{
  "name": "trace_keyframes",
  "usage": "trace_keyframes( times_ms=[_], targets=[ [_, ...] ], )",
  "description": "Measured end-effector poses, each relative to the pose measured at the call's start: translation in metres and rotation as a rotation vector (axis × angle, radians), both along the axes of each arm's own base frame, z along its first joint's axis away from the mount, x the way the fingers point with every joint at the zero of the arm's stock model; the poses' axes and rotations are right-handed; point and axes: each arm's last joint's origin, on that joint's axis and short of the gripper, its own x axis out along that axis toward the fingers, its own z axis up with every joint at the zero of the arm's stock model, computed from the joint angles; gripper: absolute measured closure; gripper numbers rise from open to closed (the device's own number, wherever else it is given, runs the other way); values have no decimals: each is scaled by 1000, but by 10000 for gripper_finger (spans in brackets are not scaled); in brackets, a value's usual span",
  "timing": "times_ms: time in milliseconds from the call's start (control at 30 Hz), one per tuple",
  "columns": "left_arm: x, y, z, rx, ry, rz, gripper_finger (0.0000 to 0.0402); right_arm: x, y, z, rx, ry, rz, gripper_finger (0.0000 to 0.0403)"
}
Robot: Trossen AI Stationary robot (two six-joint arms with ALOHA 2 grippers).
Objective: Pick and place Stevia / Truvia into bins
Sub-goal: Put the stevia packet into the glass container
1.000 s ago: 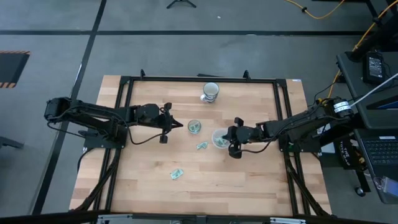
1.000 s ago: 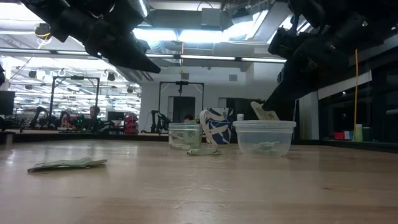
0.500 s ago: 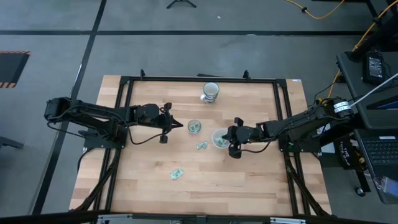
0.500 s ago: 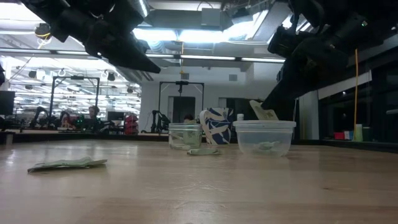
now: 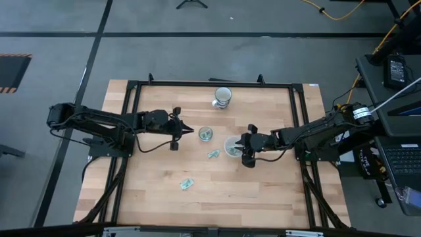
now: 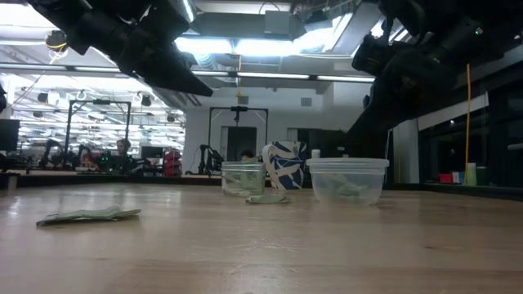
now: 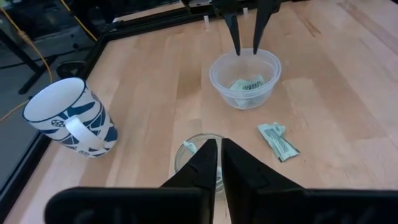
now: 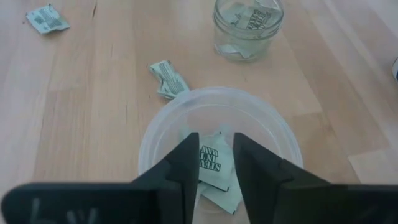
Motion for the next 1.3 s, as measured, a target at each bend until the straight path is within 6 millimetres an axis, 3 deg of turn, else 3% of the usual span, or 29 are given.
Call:
trace_keyframes(
  times_ms=[533,800,1033,1300],
  targets=[
    [1,-6,0,-85,-10,13,350,0,0,0,-78,11,67,298],
    [1,-43,3,-135,2,24,394,7,1,8,-156,-79,132,298],
    [4,-82,15,-140,70,67,398,9,2,12,-147,-131,125,298],
    [26,-122,10,-169,325,105,398,9,2,12,-79,-143,77,298]
  ],
)
